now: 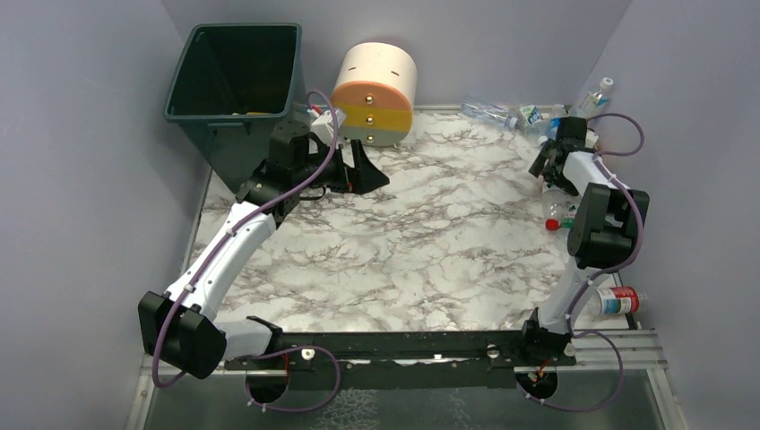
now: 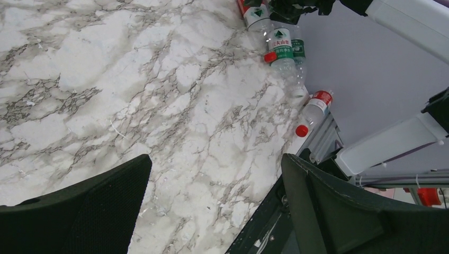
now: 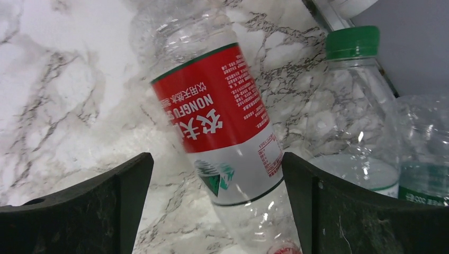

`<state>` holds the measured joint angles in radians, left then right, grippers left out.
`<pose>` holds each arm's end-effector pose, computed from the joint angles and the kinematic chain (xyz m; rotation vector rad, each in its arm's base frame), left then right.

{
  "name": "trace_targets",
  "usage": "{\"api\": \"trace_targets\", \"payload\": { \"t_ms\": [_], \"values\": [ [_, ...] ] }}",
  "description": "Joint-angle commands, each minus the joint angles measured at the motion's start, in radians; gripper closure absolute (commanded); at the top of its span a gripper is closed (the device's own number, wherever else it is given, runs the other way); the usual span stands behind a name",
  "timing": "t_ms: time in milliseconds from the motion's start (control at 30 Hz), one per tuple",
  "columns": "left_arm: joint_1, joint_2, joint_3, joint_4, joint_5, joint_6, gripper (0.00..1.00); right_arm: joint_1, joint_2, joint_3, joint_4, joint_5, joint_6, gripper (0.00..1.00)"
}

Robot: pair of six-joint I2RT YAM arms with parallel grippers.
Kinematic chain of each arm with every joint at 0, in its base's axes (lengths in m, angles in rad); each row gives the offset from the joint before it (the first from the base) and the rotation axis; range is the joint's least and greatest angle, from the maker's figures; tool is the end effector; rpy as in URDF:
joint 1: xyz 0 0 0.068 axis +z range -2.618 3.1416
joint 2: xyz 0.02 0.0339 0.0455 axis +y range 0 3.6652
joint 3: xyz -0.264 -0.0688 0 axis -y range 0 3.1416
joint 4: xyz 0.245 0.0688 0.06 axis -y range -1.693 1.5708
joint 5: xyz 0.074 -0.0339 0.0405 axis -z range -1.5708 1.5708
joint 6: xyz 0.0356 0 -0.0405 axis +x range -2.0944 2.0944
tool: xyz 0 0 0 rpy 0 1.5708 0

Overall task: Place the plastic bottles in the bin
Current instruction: Pick up the plastic bottle at the center of the board.

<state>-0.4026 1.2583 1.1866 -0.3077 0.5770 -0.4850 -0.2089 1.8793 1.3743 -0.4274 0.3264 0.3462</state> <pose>0.2536 -0.1291 0.3686 0.3231 2.0370 -1.1304 0.3966 -0.0957 0.2125 0.8038 2.3320 -0.3488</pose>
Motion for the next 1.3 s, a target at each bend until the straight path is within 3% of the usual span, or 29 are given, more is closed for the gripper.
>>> {"api": "trace_targets", "payload": {
  "t_ms": [0,233,333,500,833,1267],
  "values": [
    [-0.003,-0.033,-0.012,0.031,0.024,0.002,0.01,-0.004,0.084,0.061,-0.018,-0.021,0.005,0.07],
    [-0.004,-0.025,-0.009,0.028,0.016,-0.004,0.01,-0.004,0.134,0.064,-0.025,-0.082,0.033,0.23],
    [-0.004,-0.016,-0.012,0.027,0.011,-0.004,0.01,-0.004,0.117,0.028,-0.003,-0.118,0.045,0.36],
    [-0.003,-0.003,-0.031,0.028,0.003,-0.001,0.01,-0.002,0.040,-0.090,0.079,-0.199,0.051,0.44],
    [-0.034,0.021,-0.127,0.105,0.025,-0.063,0.01,0.049,-0.209,-0.318,0.202,-0.413,0.077,0.46],
    [-0.110,0.037,-0.170,0.104,-0.011,-0.147,0.01,0.252,-0.563,-0.488,0.210,-0.706,0.191,0.45]
  ]
}}
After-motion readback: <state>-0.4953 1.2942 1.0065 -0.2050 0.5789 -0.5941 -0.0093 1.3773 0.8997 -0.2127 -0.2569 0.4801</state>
